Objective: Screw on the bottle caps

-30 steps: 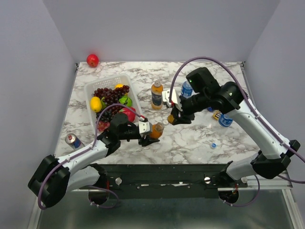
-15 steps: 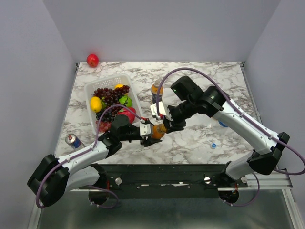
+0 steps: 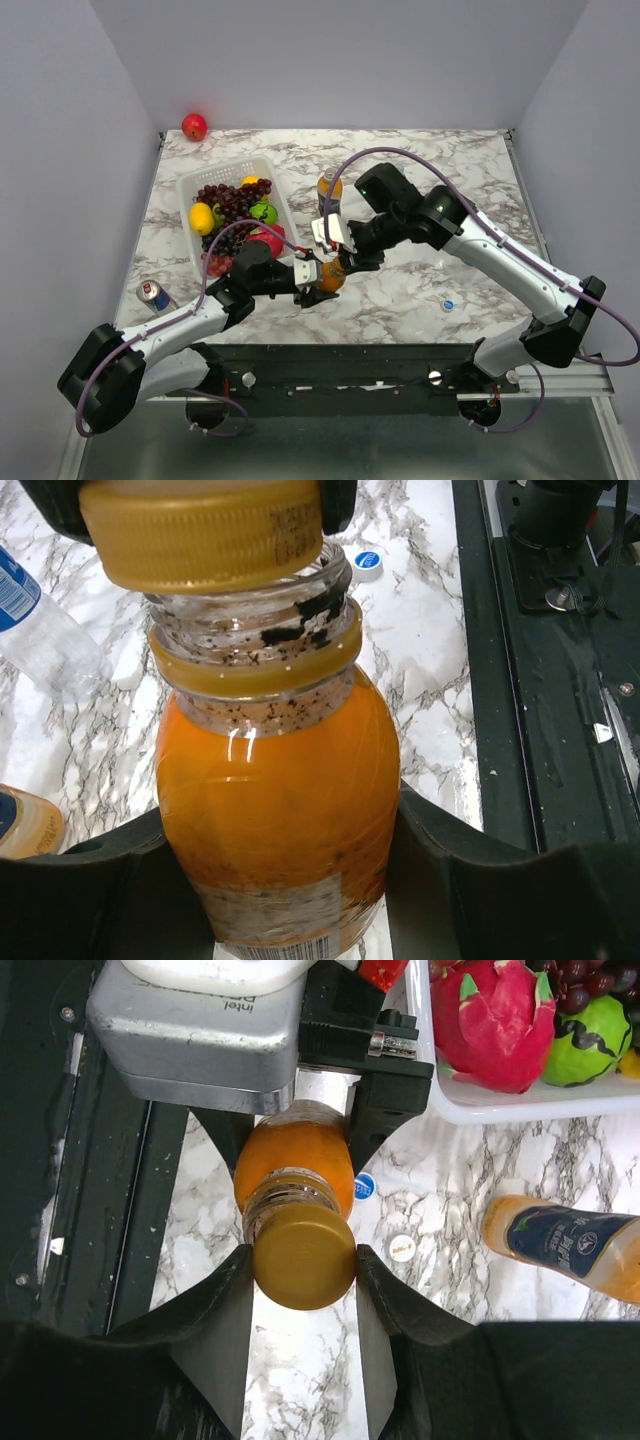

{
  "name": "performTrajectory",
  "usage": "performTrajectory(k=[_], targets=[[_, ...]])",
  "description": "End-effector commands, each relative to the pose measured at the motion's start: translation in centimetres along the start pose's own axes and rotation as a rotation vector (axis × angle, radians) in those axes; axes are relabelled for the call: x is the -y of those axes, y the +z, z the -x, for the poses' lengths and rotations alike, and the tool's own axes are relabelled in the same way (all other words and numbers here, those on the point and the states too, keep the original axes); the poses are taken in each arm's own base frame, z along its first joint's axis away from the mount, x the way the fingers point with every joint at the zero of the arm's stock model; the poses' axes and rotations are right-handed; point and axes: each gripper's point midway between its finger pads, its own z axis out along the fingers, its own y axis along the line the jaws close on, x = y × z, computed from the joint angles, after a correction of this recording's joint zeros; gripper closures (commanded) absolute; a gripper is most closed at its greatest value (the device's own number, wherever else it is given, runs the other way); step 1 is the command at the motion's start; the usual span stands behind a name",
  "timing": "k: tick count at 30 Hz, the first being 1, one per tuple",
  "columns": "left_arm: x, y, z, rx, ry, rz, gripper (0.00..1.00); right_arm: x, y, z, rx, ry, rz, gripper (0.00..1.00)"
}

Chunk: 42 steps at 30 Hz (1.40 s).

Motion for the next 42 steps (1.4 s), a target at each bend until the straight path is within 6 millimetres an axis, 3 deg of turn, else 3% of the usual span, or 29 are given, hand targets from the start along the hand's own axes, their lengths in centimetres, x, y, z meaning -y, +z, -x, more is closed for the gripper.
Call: performTrajectory(k=[1,15,28,42], targets=[[-1.0,0.3,2.7,0.073,0.094,0.022,1.00,-0.1,0.7,0.1,0.004,-0.016,0.000,0.59],[-2.0,0.1,2.7,0.081,0.090,0.088,1.00,-1.6,0.9,-0.6,-0.031,-0.037,0.108,0.59],[-2.0,0.2,3.0,0.086,0.106,0.079,1.00,-0.8,1.4,-0.9,-0.046,-0.032,0.068,0.57],[-4.3,-0.5,4.5,0.151,0.049,0.236,1.00,-0.7,2.8,-2.8,-0.104,0.168,0.020,0.57]])
